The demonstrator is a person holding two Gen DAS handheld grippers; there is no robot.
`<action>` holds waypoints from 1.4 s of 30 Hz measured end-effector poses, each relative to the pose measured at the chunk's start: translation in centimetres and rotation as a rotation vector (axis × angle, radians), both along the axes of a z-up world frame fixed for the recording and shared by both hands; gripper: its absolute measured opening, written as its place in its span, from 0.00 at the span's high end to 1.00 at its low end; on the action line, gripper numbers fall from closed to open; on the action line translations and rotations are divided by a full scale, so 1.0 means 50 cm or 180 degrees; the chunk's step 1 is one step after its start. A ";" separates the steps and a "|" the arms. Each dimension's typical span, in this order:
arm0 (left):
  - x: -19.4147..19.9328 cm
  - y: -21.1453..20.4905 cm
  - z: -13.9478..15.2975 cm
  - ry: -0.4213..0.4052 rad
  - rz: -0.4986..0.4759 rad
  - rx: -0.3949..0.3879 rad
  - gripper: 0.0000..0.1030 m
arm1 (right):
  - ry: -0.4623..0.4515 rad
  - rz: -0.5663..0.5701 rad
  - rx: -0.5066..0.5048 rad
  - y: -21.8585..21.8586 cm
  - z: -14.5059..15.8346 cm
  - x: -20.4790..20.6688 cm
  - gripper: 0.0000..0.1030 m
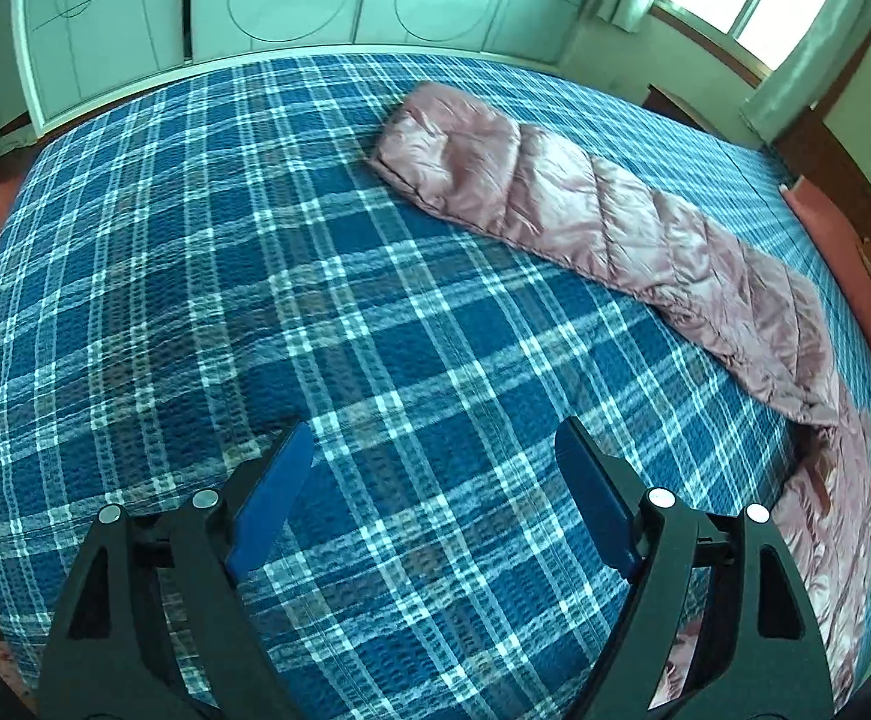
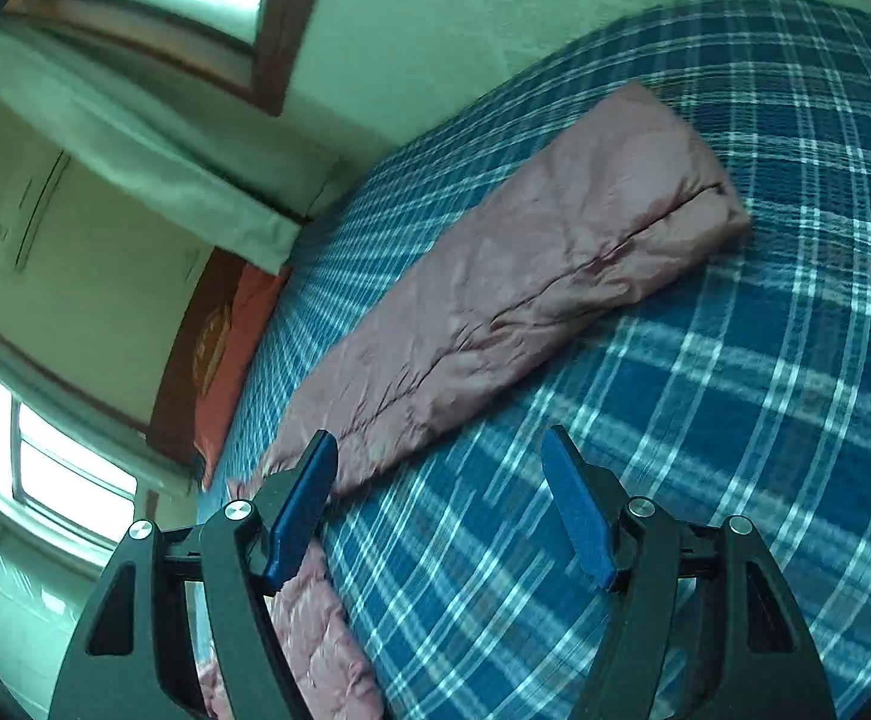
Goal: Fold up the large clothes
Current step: 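Reach the right tool to the jacket's side edge and grasp it, then lift the grasped side with the right tool and fold it over the body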
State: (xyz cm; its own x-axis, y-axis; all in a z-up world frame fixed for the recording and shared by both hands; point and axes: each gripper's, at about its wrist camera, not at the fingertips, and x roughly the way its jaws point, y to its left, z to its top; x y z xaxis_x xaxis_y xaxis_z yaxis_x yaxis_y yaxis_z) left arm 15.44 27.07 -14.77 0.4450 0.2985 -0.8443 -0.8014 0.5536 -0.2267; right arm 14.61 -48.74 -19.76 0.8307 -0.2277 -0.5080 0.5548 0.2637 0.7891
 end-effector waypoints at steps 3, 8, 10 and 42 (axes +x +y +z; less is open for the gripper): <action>-0.022 0.013 0.001 -0.0006 0.0219 0.0111 0.20 | -0.0213 -0.0236 0.0077 -0.045 -0.022 -0.014 0.32; -0.026 0.022 0.000 0.0131 0.0380 0.0369 0.20 | -0.0384 -0.0583 -0.0037 -0.078 -0.019 -0.018 0.32; -0.042 0.024 -0.006 0.0138 0.0420 0.0399 0.20 | -0.0419 -0.0715 -0.0079 -0.088 -0.022 -0.023 0.32; 0.026 0.089 -0.050 0.0558 0.0620 0.0829 0.02 | 0.0095 0.1300 -0.1802 0.273 0.211 0.411 0.87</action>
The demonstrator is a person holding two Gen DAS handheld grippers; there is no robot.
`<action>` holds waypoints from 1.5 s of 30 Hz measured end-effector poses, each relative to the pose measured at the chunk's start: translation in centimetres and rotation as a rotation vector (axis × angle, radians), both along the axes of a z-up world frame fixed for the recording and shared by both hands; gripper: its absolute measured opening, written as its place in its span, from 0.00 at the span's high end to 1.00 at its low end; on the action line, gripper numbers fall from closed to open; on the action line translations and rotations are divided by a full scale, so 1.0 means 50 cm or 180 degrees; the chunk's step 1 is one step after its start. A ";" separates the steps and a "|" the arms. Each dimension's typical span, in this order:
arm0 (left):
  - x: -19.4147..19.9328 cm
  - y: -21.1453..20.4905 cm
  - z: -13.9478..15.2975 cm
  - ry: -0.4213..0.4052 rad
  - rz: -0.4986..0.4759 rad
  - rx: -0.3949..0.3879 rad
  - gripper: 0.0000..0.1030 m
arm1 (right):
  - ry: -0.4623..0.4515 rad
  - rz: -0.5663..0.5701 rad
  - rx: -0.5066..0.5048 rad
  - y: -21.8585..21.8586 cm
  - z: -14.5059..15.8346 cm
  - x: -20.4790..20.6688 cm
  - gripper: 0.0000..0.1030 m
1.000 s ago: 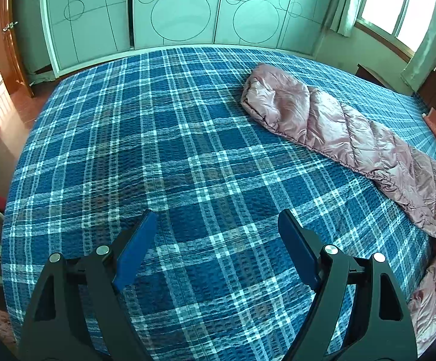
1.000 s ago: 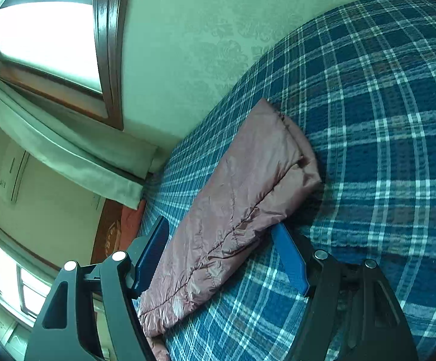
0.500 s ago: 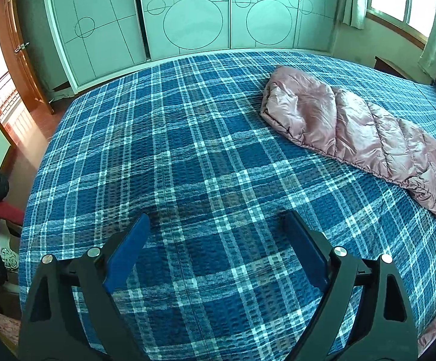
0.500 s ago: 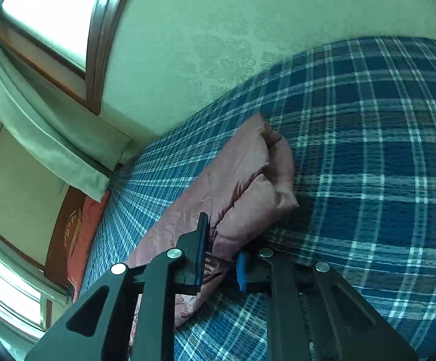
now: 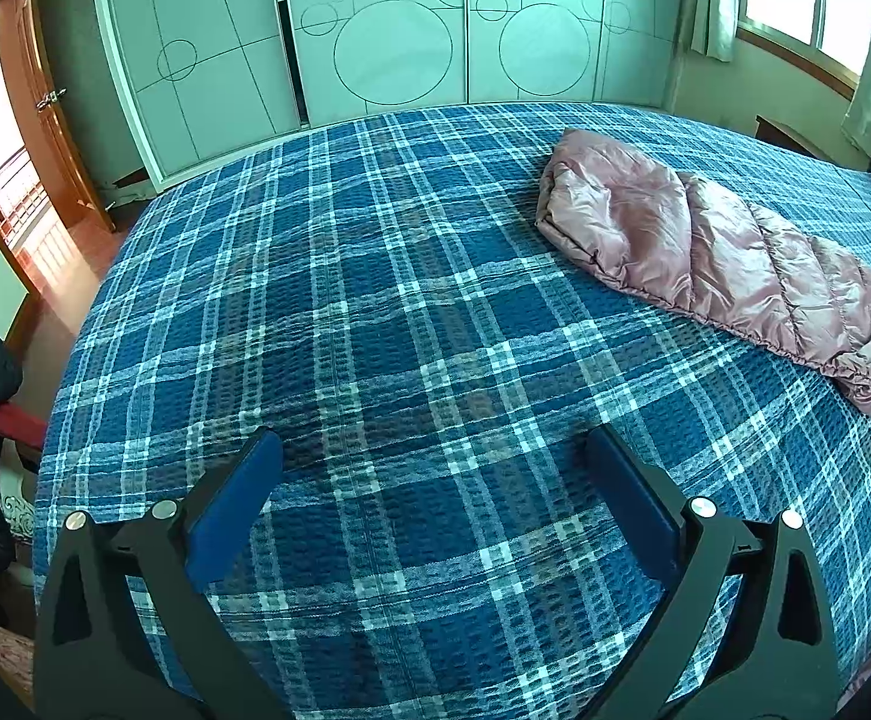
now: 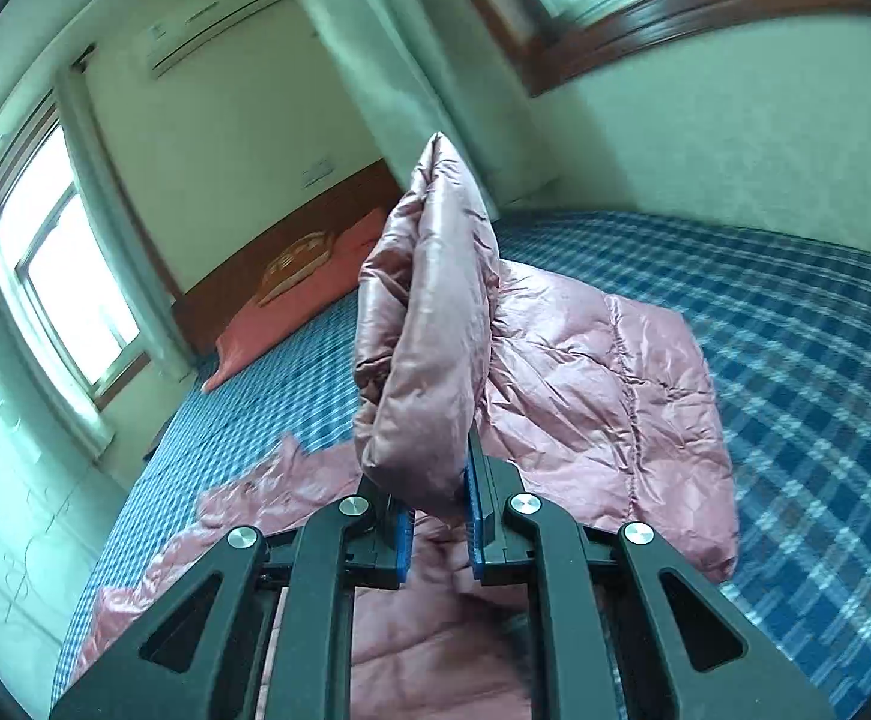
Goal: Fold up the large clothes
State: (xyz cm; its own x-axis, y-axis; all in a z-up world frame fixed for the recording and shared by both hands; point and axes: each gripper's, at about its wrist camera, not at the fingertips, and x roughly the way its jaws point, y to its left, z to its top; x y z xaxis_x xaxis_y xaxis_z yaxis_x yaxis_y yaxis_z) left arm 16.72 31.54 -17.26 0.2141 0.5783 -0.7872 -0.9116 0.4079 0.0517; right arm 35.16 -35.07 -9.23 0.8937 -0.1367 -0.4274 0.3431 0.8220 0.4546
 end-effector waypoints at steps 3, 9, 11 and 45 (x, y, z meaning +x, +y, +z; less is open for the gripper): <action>0.001 0.006 -0.002 -0.0004 0.0000 0.0006 0.02 | 0.0090 0.0395 -0.0121 0.118 -0.003 0.085 0.87; -0.002 0.005 -0.003 -0.0025 0.0000 0.0000 0.02 | 0.0326 0.1006 -0.0269 0.320 -0.036 0.200 0.87; -0.001 0.002 -0.003 -0.0024 0.0001 0.0005 0.02 | 0.0418 0.1163 -0.0291 0.378 -0.052 0.230 0.87; -0.004 0.000 -0.003 -0.0027 0.0000 0.0020 0.02 | 0.0943 0.0989 -0.0702 0.293 -0.085 0.215 0.53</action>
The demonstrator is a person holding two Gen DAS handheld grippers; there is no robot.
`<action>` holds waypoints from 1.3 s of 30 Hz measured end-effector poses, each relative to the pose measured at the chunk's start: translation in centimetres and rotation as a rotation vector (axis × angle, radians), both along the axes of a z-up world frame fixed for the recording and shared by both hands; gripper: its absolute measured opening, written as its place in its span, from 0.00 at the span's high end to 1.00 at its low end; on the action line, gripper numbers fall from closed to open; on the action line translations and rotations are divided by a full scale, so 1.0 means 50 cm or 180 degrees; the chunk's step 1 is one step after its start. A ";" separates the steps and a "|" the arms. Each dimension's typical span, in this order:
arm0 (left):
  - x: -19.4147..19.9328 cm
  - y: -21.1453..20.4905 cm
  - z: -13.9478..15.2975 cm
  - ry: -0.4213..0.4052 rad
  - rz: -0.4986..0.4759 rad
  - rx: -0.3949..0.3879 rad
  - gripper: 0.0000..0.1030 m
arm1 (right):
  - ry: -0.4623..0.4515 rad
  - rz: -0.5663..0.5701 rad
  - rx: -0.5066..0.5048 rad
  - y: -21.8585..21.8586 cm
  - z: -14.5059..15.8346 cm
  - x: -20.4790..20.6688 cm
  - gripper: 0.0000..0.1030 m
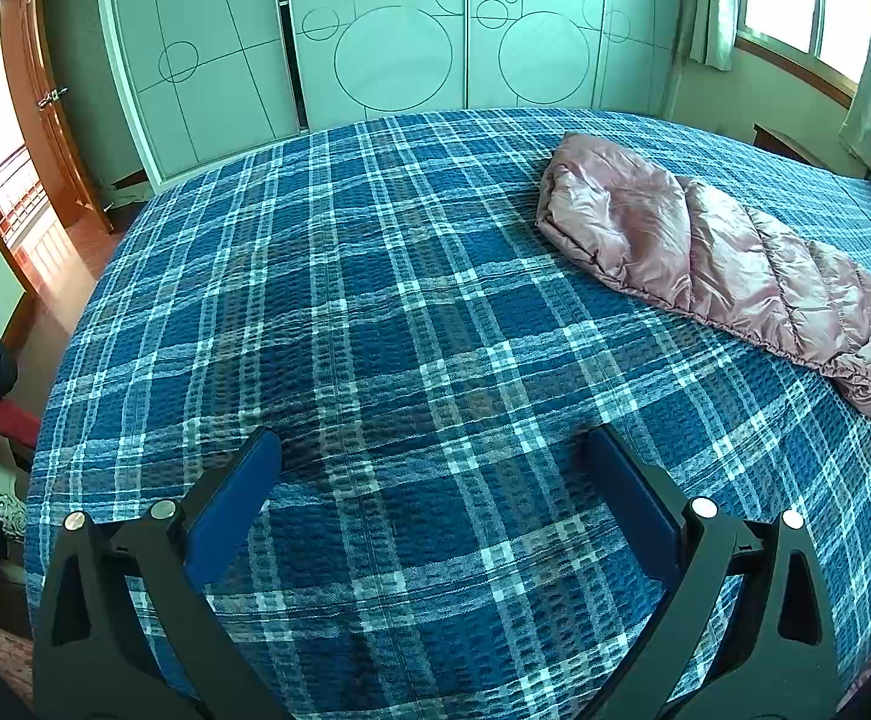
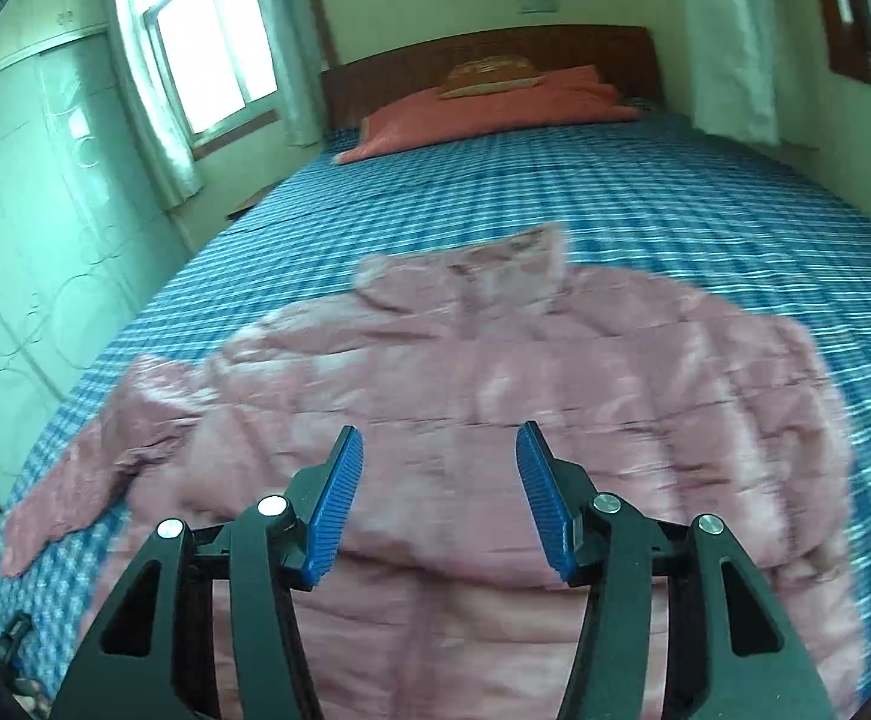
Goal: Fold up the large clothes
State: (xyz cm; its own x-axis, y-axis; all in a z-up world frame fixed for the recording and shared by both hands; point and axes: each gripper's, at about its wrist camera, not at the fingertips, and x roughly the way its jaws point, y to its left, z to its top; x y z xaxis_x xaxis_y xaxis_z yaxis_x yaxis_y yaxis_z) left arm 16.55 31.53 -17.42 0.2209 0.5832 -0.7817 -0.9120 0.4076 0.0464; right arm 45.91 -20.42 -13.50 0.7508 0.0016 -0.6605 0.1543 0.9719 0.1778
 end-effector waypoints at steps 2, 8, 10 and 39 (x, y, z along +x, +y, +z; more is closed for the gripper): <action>0.000 -0.002 0.001 -0.0004 -0.0001 -0.0002 0.02 | 0.0139 -0.0274 -0.0019 -0.086 -0.033 -0.001 0.54; -0.001 0.001 -0.002 0.0001 -0.0001 0.0001 0.02 | 0.0560 -0.0243 0.0147 -0.172 -0.118 0.018 0.57; 0.000 -0.003 -0.001 -0.0001 0.0000 0.0002 0.02 | 0.0456 -0.0247 0.0113 -0.173 -0.088 0.023 0.57; 0.000 0.002 -0.005 0.0004 -0.0002 0.0021 0.02 | 0.0359 -0.0087 -0.0264 -0.130 -0.072 0.048 0.41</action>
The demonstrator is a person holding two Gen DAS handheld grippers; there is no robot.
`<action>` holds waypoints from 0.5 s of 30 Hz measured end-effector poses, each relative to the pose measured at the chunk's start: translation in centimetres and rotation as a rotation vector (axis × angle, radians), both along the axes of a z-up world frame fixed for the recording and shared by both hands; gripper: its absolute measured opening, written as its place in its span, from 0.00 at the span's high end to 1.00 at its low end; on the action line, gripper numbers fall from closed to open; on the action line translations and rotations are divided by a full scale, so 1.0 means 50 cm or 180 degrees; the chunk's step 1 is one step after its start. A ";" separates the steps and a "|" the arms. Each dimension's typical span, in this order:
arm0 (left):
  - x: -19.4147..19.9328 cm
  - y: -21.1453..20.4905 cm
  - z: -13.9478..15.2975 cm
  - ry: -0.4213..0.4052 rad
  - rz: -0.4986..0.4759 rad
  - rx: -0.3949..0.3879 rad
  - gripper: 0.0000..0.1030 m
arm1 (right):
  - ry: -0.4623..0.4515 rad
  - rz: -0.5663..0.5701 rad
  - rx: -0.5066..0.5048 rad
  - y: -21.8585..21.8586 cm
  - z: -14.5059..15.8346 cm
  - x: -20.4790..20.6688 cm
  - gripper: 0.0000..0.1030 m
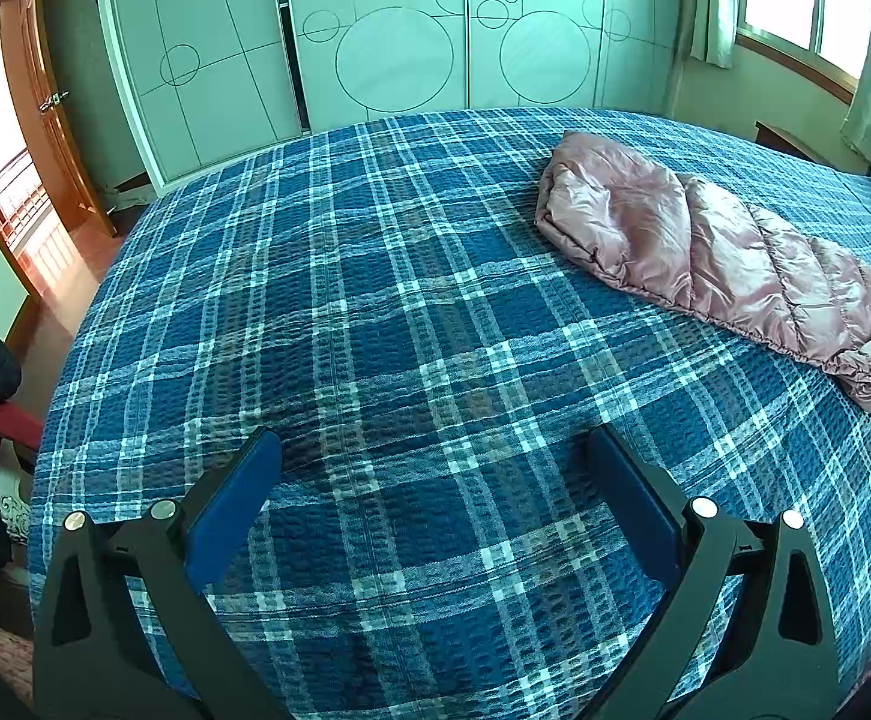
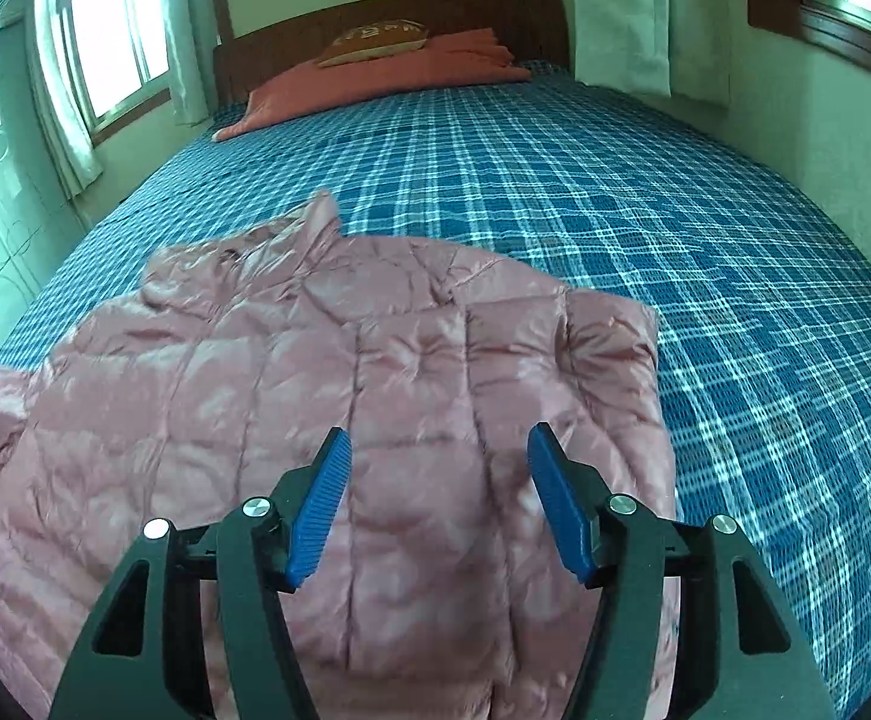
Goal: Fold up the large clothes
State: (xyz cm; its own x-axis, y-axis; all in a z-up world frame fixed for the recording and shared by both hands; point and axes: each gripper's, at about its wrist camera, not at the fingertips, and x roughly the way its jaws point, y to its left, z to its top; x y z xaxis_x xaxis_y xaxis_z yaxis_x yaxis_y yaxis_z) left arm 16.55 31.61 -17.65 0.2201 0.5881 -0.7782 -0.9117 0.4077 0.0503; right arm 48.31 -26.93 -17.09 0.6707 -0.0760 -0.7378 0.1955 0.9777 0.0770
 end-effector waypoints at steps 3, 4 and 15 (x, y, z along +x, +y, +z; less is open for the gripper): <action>0.002 -0.005 0.002 0.0002 0.0000 0.0003 0.02 | 0.0133 -0.0041 -0.0043 0.006 -0.042 -0.013 0.41; 0.002 -0.005 0.001 0.0000 0.0000 0.0001 0.02 | 0.0159 -0.0046 -0.0032 0.005 -0.057 -0.014 0.41; -0.003 0.000 0.009 -0.0100 -0.0025 -0.0088 0.02 | 0.0074 -0.0081 -0.0202 0.026 -0.074 -0.030 0.37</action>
